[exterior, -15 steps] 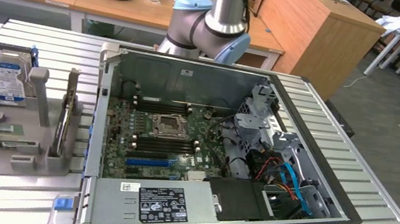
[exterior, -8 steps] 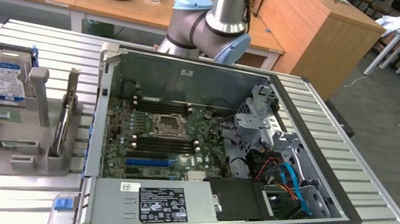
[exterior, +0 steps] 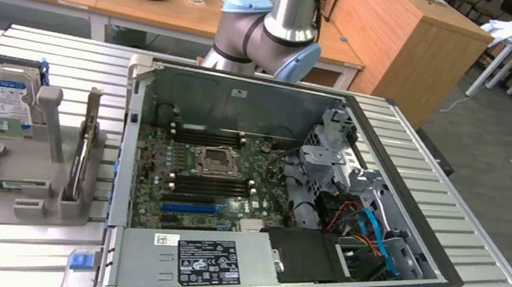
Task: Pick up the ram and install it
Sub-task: 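Pick up the ram and move it above insertion slot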
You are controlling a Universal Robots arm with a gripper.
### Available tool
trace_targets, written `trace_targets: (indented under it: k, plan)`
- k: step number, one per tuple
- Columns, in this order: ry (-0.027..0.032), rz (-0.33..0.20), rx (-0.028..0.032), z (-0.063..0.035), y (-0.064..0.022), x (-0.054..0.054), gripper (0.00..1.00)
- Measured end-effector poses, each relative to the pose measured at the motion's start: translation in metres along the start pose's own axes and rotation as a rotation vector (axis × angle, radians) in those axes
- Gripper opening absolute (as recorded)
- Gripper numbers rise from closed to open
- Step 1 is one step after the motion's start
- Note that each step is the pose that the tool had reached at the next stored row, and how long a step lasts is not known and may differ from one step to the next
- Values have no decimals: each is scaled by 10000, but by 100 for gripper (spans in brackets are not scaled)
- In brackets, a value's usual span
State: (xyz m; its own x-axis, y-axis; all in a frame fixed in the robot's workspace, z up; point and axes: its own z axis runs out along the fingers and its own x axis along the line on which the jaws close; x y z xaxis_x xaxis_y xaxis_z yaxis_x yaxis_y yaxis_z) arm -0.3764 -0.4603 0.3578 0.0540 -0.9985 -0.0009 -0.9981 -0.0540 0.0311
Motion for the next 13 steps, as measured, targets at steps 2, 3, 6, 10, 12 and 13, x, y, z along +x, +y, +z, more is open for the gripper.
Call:
trace_targets:
  k: [2,3,6,10,12,13]
  plan:
    - [-1,0,1,-59,2,0,13]
    - [0,0,-1,-75,2,0,13]
    - [0,0,0,-131,4,0,13]
    - [-1,0,2,-215,7,0,13]
    - [-2,-1,3,-214,7,0,13]
    - [-1,0,2,-215,7,0,13]
